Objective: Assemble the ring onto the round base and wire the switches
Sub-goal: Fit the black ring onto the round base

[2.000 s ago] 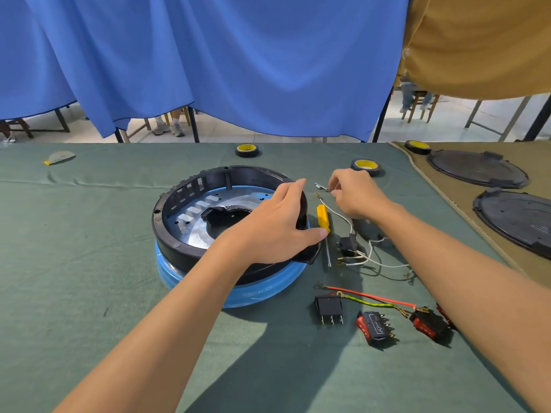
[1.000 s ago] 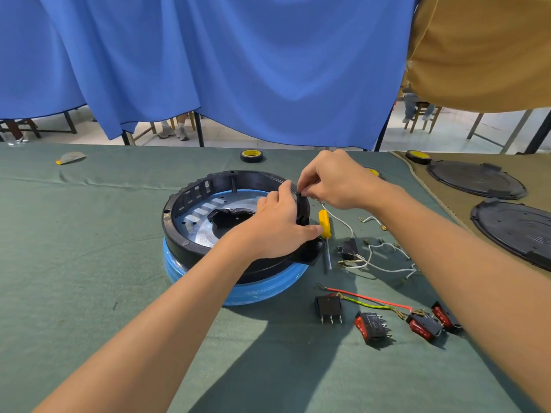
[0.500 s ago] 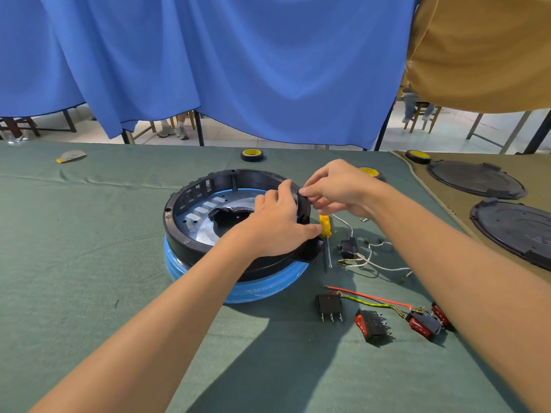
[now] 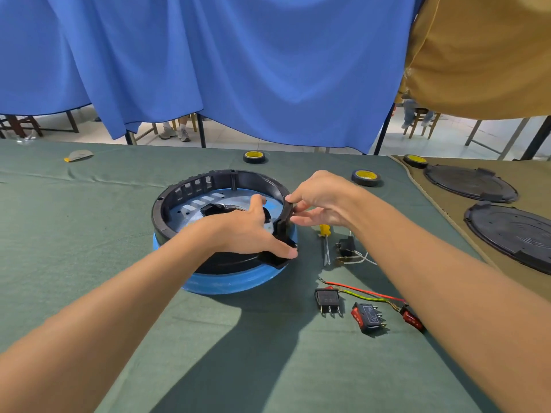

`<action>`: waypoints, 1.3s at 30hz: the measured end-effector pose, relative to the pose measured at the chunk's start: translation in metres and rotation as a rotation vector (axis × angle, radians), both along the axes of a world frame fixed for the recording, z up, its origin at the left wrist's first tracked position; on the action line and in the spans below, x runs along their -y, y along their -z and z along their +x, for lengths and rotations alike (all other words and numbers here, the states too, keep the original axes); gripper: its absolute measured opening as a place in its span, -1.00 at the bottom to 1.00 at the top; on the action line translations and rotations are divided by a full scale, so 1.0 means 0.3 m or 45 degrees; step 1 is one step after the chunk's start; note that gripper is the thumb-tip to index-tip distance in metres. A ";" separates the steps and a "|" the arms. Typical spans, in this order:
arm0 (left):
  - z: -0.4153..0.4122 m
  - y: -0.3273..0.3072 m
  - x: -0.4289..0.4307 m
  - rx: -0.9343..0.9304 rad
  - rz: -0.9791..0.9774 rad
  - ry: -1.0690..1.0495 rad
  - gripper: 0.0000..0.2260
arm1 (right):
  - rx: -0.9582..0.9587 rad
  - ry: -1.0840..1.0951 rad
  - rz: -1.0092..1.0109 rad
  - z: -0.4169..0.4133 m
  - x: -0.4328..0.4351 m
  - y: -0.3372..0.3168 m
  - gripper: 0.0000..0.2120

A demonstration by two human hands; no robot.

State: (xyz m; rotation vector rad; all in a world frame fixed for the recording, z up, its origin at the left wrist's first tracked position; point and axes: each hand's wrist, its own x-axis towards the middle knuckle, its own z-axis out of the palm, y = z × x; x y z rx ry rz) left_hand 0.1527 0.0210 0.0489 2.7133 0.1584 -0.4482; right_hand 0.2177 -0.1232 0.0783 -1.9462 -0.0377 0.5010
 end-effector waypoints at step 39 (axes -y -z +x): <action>0.035 -0.090 -0.065 0.079 -0.719 -0.560 -0.30 | -0.334 0.059 0.457 -0.088 0.005 0.100 -0.65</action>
